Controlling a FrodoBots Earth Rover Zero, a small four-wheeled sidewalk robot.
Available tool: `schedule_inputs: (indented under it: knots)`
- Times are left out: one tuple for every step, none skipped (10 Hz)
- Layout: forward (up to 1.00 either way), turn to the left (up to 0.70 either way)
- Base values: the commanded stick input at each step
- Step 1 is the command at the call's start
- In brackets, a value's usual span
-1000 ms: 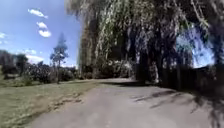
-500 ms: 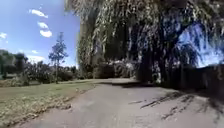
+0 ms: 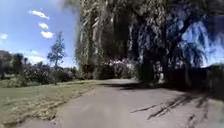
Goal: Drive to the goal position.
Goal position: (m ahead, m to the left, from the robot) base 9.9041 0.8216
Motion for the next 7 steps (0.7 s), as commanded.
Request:
schedule_inputs:
  knots:
    - [1.00, 0.00]
    - [1.00, 0.00]
    - [1.00, 0.00]
    - [1.00, 0.00]
    - [1.00, 0.00]
    - [1.00, 0.00]
    - [1.00, 0.00]
